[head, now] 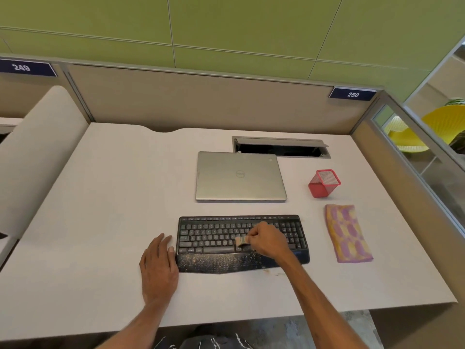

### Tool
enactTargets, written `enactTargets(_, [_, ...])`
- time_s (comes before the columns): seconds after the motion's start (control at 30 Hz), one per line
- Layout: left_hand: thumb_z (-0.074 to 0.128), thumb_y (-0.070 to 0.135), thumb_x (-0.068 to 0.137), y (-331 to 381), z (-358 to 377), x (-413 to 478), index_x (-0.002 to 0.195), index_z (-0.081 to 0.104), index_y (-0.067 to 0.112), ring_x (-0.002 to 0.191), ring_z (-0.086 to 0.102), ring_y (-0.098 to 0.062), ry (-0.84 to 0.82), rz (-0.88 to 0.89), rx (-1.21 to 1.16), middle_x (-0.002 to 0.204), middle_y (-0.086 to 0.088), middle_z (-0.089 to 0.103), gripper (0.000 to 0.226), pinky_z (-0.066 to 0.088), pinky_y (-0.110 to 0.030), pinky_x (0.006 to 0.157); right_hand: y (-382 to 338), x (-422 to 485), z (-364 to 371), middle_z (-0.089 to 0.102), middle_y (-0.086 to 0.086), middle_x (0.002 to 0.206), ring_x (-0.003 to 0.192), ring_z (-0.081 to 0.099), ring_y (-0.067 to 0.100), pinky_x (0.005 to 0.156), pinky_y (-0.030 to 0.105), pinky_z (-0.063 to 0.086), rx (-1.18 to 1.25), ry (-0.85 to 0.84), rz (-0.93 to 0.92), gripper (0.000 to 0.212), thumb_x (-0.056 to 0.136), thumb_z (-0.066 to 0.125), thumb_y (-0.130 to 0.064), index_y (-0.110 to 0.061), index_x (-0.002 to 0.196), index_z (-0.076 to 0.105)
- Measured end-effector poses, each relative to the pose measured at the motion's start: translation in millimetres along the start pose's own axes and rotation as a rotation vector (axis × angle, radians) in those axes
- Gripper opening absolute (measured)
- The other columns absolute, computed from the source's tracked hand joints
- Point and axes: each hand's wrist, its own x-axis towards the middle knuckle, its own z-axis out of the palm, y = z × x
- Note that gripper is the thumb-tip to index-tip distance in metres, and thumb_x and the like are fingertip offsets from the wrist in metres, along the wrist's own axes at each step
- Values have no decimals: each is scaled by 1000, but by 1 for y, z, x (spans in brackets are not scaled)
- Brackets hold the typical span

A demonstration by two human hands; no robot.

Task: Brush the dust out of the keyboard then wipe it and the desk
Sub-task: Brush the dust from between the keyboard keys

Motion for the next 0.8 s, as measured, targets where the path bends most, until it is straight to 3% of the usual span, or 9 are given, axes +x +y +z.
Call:
enactTargets(0.1, [29, 37, 115, 2, 0, 0, 150, 56, 23, 152, 46, -24, 5, 2, -4, 162, 1, 51, 46, 37, -53, 125, -2, -2, 0, 72, -17, 77, 56, 58, 1, 58, 21, 48, -65, 113, -8, 13, 98, 67, -30, -28, 101, 79])
enactTargets(0.2, [28, 37, 115, 2, 0, 0, 150, 56, 24, 152, 45, -24, 8, 4, 2, 162, 1, 51, 46, 37, -52, 125, -4, -2, 5, 74, -14, 81, 62, 62, 3, 72, 30, 59, -141, 32, -27, 14, 96, 69, -34, -26, 98, 80])
enactTargets(0.3, [27, 38, 115, 2, -1, 0, 150, 55, 24, 151, 46, -25, -2, -1, -1, 162, 1, 51, 47, 37, -52, 125, -6, -1, 1, 75, -13, 80, 63, 61, 5, 64, 26, 53, -142, -45, -43, 16, 95, 69, -34, -24, 97, 81])
enactTargets(0.4, [26, 38, 115, 2, 0, 0, 150, 55, 24, 151, 45, -24, -2, -3, -2, 162, 2, 50, 47, 37, -52, 125, -2, 0, 0, 72, -16, 78, 55, 55, 2, 54, 21, 43, -84, 101, -23, 14, 98, 67, -31, -28, 101, 80])
enactTargets(0.47, [26, 39, 115, 3, 1, 0, 150, 55, 25, 152, 45, -24, -6, -6, -5, 162, 2, 50, 47, 36, -52, 126, 0, -2, 2, 75, -16, 82, 56, 57, 1, 57, 22, 49, -92, 159, -17, 14, 98, 67, -32, -28, 101, 80])
enactTargets(0.6, [26, 39, 115, 1, 0, 0, 150, 55, 25, 152, 45, -24, -2, -1, 0, 162, 2, 50, 48, 36, -52, 125, 0, -1, 7, 76, -14, 81, 59, 60, 4, 73, 33, 61, -91, -25, -30, 21, 97, 69, -40, -25, 94, 82])
enactTargets(0.73, [27, 38, 115, 1, 0, 0, 149, 56, 24, 150, 47, -24, 6, 0, -2, 161, 2, 52, 47, 37, -51, 124, -5, -4, 1, 73, -24, 93, 64, 59, 2, 65, 25, 51, -73, 13, -109, 18, 99, 67, -40, -35, 112, 79])
enactTargets(0.8, [27, 39, 115, 1, 0, -1, 149, 56, 24, 150, 46, -24, 5, 2, -7, 161, 1, 52, 47, 37, -51, 124, -5, -8, 0, 73, -24, 96, 63, 56, -2, 70, 25, 52, -162, 57, -160, 20, 101, 66, -40, -35, 116, 78])
